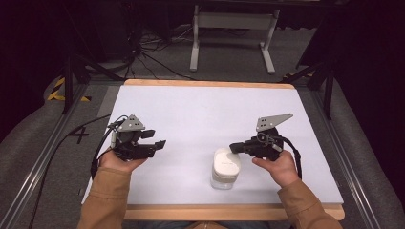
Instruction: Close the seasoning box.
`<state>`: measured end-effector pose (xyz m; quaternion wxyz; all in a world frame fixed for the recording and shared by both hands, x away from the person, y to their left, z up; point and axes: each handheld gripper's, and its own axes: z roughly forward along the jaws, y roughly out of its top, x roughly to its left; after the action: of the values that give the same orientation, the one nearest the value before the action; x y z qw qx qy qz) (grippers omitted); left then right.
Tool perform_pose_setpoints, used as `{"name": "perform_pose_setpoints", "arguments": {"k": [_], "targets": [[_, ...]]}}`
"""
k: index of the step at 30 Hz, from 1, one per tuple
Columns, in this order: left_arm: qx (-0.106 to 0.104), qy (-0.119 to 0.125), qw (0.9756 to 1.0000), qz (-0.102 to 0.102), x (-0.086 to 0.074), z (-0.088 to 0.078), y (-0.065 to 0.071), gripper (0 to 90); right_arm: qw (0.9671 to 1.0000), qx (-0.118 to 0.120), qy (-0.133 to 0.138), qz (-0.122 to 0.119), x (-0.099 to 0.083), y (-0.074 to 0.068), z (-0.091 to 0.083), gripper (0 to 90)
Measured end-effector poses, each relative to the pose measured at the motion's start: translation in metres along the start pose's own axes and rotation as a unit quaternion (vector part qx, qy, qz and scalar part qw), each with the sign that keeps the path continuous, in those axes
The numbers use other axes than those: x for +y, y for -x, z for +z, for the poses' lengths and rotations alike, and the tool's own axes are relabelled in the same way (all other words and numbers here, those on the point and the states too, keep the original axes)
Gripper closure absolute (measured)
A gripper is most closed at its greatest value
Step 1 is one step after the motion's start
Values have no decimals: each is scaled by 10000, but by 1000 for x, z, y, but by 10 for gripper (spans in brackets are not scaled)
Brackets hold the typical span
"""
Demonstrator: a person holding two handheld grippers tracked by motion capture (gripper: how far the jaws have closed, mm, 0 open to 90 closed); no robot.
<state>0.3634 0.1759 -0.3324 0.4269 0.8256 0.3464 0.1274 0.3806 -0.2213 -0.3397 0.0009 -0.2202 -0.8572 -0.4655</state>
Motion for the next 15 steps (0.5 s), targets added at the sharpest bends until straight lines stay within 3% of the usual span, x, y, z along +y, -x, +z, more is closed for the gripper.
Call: {"name": "perform_pose_setpoints", "arguments": {"k": [5, 11, 15], "targets": [[-44, -1, 10000, 88, 4, 4, 1, 444, 9999, -50, 60, -73, 0, -7, -5, 891], [-47, 13, 10000, 70, 4, 5, 1, 444, 9995, -192, 237, -24, -1, -5, -14, 888], [-33, 27, 10000, 31, 4, 6, 0, 444, 9985, -371, 395, 106, -3, 1, -23, 806]]}}
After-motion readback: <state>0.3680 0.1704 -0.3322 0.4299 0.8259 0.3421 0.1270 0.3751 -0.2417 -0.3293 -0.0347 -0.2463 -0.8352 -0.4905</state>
